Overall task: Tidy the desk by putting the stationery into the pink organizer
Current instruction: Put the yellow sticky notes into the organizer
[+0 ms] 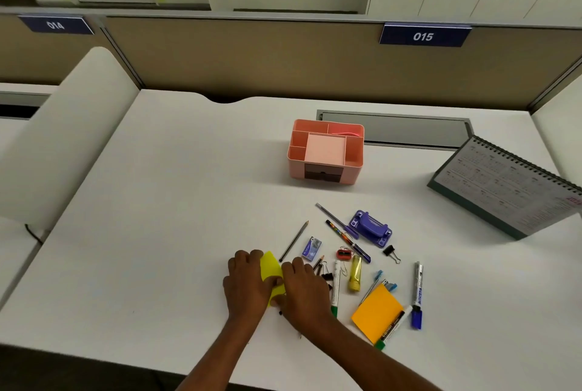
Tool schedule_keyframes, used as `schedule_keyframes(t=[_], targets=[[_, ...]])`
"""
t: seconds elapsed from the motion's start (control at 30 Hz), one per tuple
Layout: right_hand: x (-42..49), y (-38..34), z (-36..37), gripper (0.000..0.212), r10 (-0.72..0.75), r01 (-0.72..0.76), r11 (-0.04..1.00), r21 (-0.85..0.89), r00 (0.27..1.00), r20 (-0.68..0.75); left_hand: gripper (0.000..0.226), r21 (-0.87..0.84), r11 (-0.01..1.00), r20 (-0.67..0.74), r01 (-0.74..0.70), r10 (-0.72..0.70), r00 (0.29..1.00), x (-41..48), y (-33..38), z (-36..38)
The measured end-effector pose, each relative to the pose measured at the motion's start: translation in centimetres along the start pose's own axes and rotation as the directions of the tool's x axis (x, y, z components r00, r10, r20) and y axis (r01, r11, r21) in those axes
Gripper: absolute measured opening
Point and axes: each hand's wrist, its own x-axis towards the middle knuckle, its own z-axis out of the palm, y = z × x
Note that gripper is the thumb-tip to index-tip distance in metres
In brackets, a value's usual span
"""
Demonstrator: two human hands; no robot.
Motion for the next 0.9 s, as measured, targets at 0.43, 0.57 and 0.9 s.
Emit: schedule_keyframes(t=[0.43,0.57,0.9], targets=[[0.4,2.0,-3.4,0.052,0.062,-0.003,0.915,0.403,0.989,-0.132,0.035,-0.458,0.882,-0.005,-0.116,0.128,0.992,1.1,1.0,-2.5],[1.6,3.4,-7.6,0.024,0.002,0.134,0.908,0.396,0.946,-0.325,0.031,-0.525,0.825,-0.051,-0.207,0.212,0.976,1.5,3.7,-4.6],[5.5,8.7,-17.2,0.013,-0.047,0.232,0.93,0.285,0.845,-0.533,0.011,-0.375,0.765,-0.373,-0.524,0.393,0.841,7.6,11.0,-9.6]])
